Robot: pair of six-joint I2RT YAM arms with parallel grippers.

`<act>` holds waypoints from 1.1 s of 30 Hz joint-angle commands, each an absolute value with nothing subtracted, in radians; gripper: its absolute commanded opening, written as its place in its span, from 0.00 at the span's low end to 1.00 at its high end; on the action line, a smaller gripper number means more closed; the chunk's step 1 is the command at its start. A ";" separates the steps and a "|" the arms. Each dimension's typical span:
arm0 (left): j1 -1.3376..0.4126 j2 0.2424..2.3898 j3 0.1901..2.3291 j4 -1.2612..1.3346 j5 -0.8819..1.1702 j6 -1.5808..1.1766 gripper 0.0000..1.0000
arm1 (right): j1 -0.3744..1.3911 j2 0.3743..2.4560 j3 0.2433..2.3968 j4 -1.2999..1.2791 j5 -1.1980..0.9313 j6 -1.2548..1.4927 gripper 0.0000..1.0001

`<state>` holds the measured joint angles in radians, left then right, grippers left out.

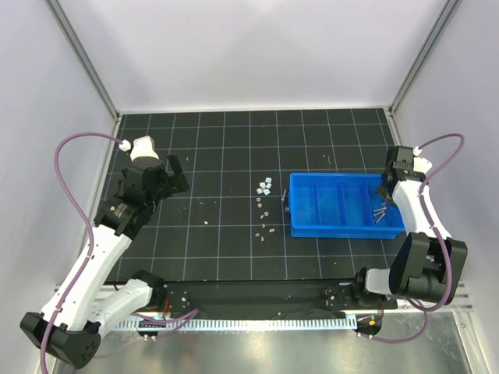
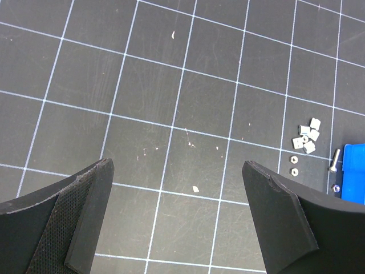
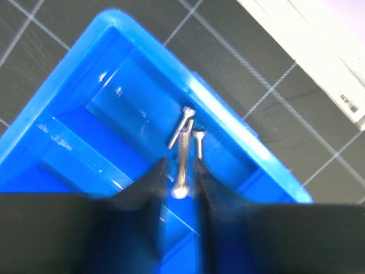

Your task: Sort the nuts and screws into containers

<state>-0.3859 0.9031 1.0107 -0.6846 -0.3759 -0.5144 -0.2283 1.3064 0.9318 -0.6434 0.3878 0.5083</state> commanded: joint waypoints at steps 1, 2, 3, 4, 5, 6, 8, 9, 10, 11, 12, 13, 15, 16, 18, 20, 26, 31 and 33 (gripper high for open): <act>-0.383 0.900 1.009 -0.641 -0.377 -0.502 1.00 | -0.225 1.310 0.974 -0.632 0.345 0.463 0.41; -0.383 0.900 1.011 -0.641 -0.379 -0.502 1.00 | -0.222 1.290 0.988 -0.638 0.327 0.454 0.48; -0.382 0.900 1.011 -0.640 -0.380 -0.502 1.00 | -0.218 1.238 1.014 -0.643 0.305 0.448 0.61; -0.383 0.899 1.011 -0.643 -0.380 -0.500 1.00 | -0.203 1.206 1.028 -0.641 0.287 0.440 0.67; -0.382 0.897 1.011 -0.644 -0.382 -0.500 1.00 | -0.154 1.183 1.066 -0.641 0.264 0.428 0.72; -0.382 0.896 1.011 -0.644 -0.383 -0.500 1.00 | -0.111 1.158 1.093 -0.659 0.262 0.428 0.78; -0.382 0.890 1.012 -0.644 -0.383 -0.500 1.00 | 0.077 1.164 1.178 -0.690 0.308 0.446 0.78; -0.383 0.888 1.011 -0.644 -0.382 -0.500 1.00 | 0.142 1.187 1.201 -0.705 0.331 0.462 0.78; -0.383 0.888 1.011 -0.643 -0.382 -0.500 1.00 | 0.200 1.201 1.218 -0.704 0.342 0.478 0.78; -0.382 0.887 1.011 -0.643 -0.379 -0.500 1.00 | 0.265 1.219 1.236 -0.690 0.322 0.492 0.78; -0.382 0.885 1.011 -0.643 -0.376 -0.502 1.00 | 0.364 1.259 1.244 -0.652 0.313 0.521 0.78; -0.383 0.887 1.012 -0.641 -0.377 -0.500 1.00 | 0.423 1.290 1.249 -0.632 0.317 0.538 0.77; -0.382 0.885 1.012 -0.643 -0.376 -0.500 1.00 | 0.555 1.353 1.276 -0.586 0.336 0.566 0.77; -0.383 0.885 1.011 -0.641 -0.374 -0.500 1.00 | 0.586 1.441 1.293 -0.586 0.356 0.587 0.77; -0.382 0.882 1.011 -0.643 -0.374 -0.502 1.00 | 0.653 1.537 1.347 -0.591 0.373 0.639 0.75; -0.382 0.877 1.011 -0.641 -0.376 -0.502 1.00 | 0.686 1.658 1.379 -0.565 0.355 0.652 0.75; -0.383 0.873 1.008 -0.640 -0.380 -0.500 1.00 | 0.707 1.863 1.419 -0.555 0.353 0.698 0.68; -0.382 0.873 1.009 -0.641 -0.380 -0.500 1.00 | 0.707 1.907 1.442 -0.623 0.478 0.707 0.68; -0.382 0.873 1.009 -0.641 -0.380 -0.500 1.00 | 0.706 1.904 1.431 -0.629 0.503 0.712 0.68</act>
